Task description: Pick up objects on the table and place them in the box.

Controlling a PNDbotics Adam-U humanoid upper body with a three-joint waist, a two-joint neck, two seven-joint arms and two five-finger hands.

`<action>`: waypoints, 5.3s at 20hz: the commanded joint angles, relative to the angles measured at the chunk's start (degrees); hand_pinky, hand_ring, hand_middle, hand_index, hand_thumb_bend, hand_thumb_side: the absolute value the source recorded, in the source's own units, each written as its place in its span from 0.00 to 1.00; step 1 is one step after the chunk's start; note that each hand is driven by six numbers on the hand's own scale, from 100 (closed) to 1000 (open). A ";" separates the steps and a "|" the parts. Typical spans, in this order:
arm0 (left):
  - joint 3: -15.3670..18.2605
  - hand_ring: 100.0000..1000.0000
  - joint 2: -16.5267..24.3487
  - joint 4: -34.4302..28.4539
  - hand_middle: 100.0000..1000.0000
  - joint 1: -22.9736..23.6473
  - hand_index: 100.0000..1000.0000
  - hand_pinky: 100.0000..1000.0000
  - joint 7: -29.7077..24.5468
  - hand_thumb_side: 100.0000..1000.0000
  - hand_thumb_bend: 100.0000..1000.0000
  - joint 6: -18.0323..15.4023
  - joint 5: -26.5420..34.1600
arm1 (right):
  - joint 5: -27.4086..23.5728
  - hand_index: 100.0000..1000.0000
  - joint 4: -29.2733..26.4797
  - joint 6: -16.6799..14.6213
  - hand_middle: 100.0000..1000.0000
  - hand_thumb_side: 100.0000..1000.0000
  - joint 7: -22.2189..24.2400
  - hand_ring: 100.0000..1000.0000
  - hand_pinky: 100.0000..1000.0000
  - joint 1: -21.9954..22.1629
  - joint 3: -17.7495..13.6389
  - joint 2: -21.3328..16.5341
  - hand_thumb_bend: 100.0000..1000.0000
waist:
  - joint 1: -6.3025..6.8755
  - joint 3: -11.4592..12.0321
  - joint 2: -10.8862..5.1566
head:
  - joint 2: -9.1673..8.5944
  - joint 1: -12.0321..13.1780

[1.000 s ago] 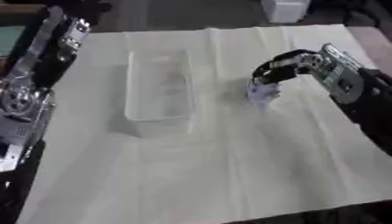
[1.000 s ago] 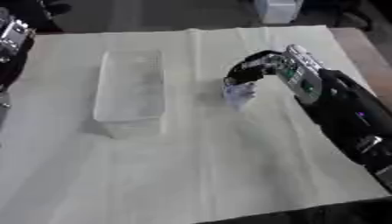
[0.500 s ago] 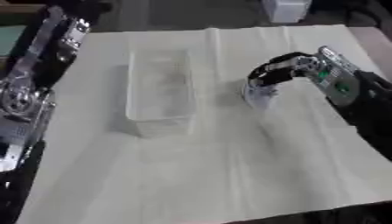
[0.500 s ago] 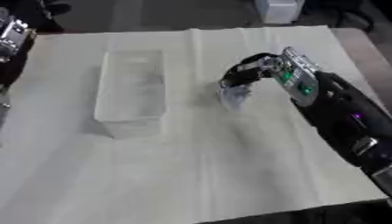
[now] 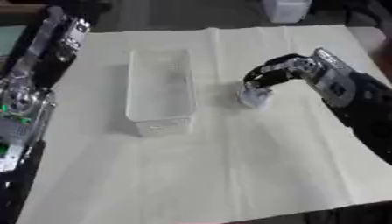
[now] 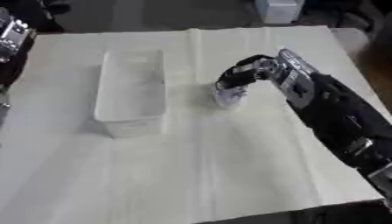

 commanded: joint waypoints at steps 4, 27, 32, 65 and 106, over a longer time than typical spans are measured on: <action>0.39 0.91 0.33 -0.87 0.92 -0.81 0.84 0.86 -0.18 0.90 0.00 -0.19 0.20 | -0.37 1.00 -0.63 0.90 1.00 0.79 0.69 0.91 0.87 -0.22 -0.10 -0.45 0.00 | 0.26 -0.05 -0.82 | -0.20 -0.52; 0.42 0.91 0.24 -0.73 0.92 -0.81 0.84 0.86 -0.25 0.90 0.00 -0.43 0.30 | 13.52 0.86 -2.46 -4.43 0.60 0.40 0.69 0.28 0.00 -0.05 -3.75 -0.07 0.04 | 0.92 -0.11 -0.83 | -0.20 -0.53; 0.45 0.91 0.22 -0.76 0.92 -0.77 0.84 0.86 -0.25 0.90 0.00 -0.42 0.34 | 16.38 0.76 -3.09 -5.14 0.49 0.30 0.69 0.14 0.00 -0.10 -4.44 -0.12 0.04 | 0.90 -0.11 -0.85 | -0.20 -0.45; 0.36 0.92 -0.06 -0.81 0.93 -0.69 0.84 0.87 -0.78 0.90 0.00 -0.29 0.53 | 9.27 1.00 0.25 -6.27 0.97 0.72 0.69 1.00 0.90 -1.78 -2.19 1.49 0.07 | 0.36 0.54 -0.68 | -0.20 0.25; 0.37 0.92 -0.16 -0.96 0.93 -0.75 0.84 0.87 -1.16 0.90 0.00 -0.25 0.88 | 29.00 0.16 -0.88 -5.03 0.00 0.50 -2.26 0.00 0.00 -3.51 -5.18 4.38 0.00 | 0.35 1.07 -0.03 | -0.20 0.44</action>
